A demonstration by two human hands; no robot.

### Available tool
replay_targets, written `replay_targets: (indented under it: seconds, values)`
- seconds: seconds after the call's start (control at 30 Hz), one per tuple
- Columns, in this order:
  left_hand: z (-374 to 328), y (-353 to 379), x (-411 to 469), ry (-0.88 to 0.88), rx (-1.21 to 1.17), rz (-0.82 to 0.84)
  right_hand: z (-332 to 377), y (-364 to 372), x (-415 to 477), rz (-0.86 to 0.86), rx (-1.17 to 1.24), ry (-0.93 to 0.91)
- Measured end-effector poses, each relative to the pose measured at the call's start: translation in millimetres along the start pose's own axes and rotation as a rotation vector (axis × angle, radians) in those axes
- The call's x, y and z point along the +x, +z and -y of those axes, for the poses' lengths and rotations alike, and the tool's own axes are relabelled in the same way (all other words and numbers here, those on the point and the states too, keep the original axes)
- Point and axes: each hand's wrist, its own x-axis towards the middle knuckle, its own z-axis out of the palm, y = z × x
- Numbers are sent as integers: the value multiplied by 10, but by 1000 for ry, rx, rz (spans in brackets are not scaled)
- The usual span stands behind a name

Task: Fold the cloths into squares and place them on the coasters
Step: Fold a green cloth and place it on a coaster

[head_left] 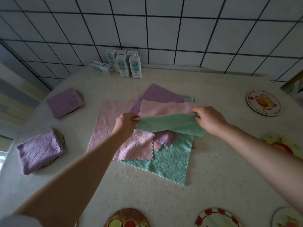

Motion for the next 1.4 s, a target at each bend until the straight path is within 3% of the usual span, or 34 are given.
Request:
replay_targets:
  seconds: [0.2, 0.4, 0.63, 1.0, 1.2, 1.4]
  values:
    - [-312, -351, 164, -11, -61, -180, 182, -352, 145, -278, 65, 43]
    - [-437, -814, 261, -66, -412, -268, 618, -710, 133, -502, 213, -61]
    - [-215, -1505, -30, 39, -240, -445, 1324, -766, -194, -615, 293, -204]
    - [1133, -2047, -1414, 195, -72, -396, 2364, 184, -1397, -466, 236, -194]
    - [2042, -1889, -2155, 228, -74, -195, 2649, 942, -2336, -298, 167, -118]
    - [2400, -1738, -3024, 186, -51, -93, 2773, 1459, -3139, -178, 81, -11]
